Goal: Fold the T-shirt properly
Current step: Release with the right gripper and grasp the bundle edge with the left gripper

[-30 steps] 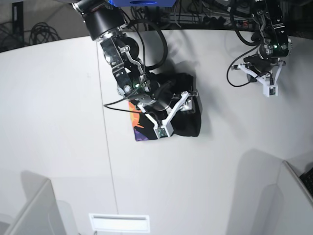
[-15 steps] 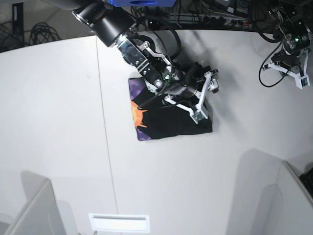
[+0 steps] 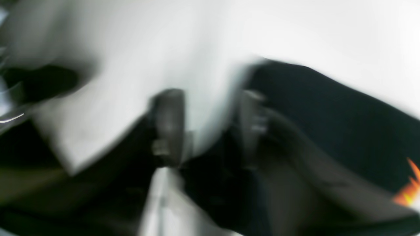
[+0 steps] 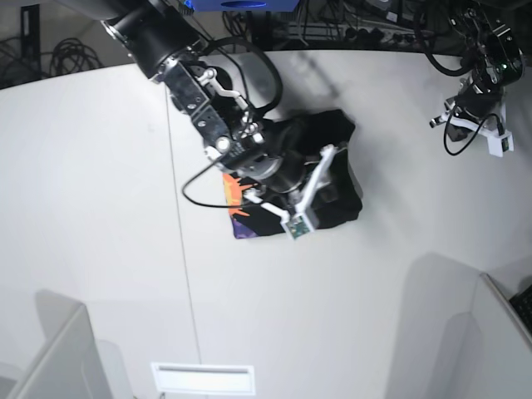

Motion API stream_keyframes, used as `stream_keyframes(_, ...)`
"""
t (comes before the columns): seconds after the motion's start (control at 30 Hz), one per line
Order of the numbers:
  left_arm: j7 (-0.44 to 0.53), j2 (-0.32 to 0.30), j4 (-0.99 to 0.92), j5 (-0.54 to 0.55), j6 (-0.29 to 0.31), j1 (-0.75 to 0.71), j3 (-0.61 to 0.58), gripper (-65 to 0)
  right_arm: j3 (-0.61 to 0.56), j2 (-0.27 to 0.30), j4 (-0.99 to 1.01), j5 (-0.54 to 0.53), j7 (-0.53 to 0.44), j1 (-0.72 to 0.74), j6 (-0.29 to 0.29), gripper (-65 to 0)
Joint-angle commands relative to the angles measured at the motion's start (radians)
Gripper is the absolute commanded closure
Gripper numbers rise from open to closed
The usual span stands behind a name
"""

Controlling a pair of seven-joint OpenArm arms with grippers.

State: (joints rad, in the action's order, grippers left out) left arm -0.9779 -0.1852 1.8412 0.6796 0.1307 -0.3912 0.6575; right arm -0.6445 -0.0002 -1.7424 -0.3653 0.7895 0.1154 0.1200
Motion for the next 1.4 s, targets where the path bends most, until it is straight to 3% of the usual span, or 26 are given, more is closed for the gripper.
stream_keyframes(0.0,0.018,-0.013,0.018,0.047,0.001,-0.01,0.005,0.0,0.024,-0.011,-0.04,-0.021,-0.018,-0.003,-0.015,-4.5)
stream_keyframes(0.03,0.018,-0.013,0.019,0.088,0.001,-0.012,-0.012,0.0,0.055,0.002,-0.054,-0.021,-0.018,-0.019,-0.015,0.0)
stream_keyframes(0.2,0.02,-0.015,0.024,0.231,0.001,0.01,-0.107,0.0,0.191,0.035,-0.11,-0.021,-0.022,-0.108,-0.015,0.0)
stream_keyframes(0.37,0.02,-0.021,0.025,0.243,0.001,0.045,-0.175,0.0,0.266,0.061,-0.156,-0.021,-0.022,-0.178,-0.015,0.0)
stream_keyframes(0.57,0.02,-0.012,0.01,0.246,0.001,0.097,-0.224,-51.2,0.277,0.105,-0.173,-0.021,-0.022,-0.219,-0.015,0.0)
stream_keyframes(0.63,0.024,0.003,-0.016,0.248,0.001,0.117,-0.245,-65.0,0.277,0.105,-0.173,-0.021,-0.022,-0.228,-0.015,0.0)
stream_keyframes(0.9,0.026,0.037,-0.232,0.348,0.001,0.219,-0.322,-65.0,0.275,0.138,-0.173,-0.021,-0.022,-0.25,-0.016,0.0)
stream_keyframes(1.37,0.029,0.04,-0.435,0.34,-0.001,0.332,-0.479,-65.0,0.282,0.139,-0.19,-0.021,-0.022,-0.27,-0.016,0.0)
